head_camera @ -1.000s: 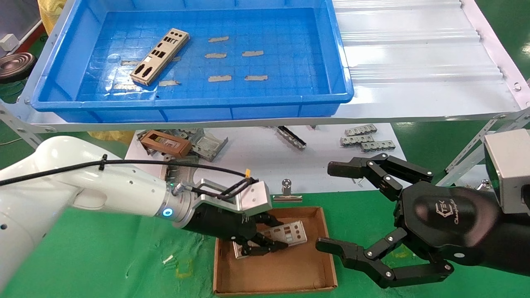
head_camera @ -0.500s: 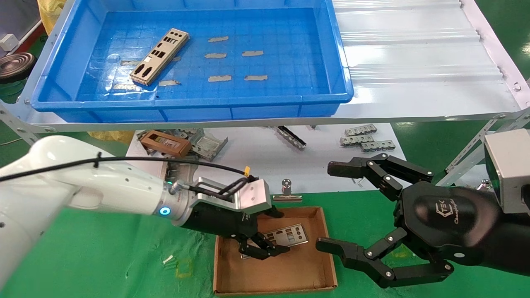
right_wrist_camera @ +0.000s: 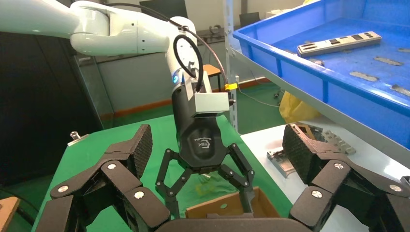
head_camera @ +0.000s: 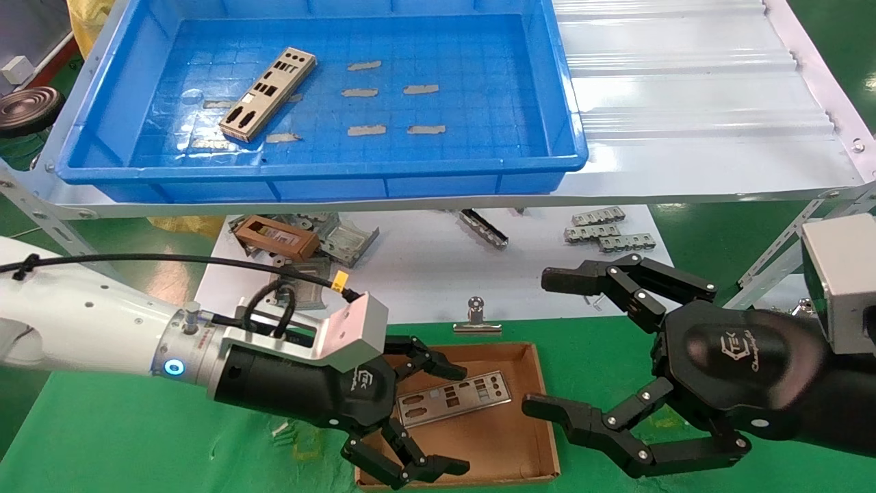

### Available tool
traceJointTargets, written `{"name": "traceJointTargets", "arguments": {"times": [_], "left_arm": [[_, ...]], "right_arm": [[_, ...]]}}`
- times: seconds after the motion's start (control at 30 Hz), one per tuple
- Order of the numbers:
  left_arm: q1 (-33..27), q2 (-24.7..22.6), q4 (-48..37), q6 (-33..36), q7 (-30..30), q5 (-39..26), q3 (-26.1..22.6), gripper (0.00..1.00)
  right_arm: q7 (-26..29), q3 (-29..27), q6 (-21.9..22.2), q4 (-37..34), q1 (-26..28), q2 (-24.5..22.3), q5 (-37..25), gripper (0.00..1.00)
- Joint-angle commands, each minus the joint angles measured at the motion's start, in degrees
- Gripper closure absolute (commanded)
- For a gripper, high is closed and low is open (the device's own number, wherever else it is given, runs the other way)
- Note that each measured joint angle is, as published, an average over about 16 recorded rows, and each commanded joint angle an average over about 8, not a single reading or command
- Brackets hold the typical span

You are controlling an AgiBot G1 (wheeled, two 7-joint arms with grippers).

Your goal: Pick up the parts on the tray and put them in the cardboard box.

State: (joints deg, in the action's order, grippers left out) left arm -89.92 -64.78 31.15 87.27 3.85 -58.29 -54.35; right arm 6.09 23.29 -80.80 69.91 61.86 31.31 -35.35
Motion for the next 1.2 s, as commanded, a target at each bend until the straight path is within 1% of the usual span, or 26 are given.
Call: {"name": "traceJointTargets", "arguments": {"times": [0.03, 0.23, 0.37, 1.2], "left_arm": [[0.3, 1.0, 0.3, 2.0, 0.2, 1.4, 0.5, 0.0], [0.4, 0.5, 0.4, 0.7, -0.1, 0.6, 0.4, 0.0], [1.3, 1.4, 1.7, 0.5, -0.5, 1.1, 1.7, 0.0], [12.8, 13.5, 19.1, -0.4, -6.5, 7.6, 17.3, 0.0]], "right_arm": [[0.0, 0.0, 0.0, 0.0, 0.0, 0.0, 0.0, 0.0], [0.0, 0.0, 0.0, 0.0, 0.0, 0.0, 0.0, 0.0], [0.0, 0.0, 0.0, 0.0, 0.0, 0.0, 0.0, 0.0], [0.0, 0.0, 0.0, 0.0, 0.0, 0.0, 0.0, 0.0]]}}
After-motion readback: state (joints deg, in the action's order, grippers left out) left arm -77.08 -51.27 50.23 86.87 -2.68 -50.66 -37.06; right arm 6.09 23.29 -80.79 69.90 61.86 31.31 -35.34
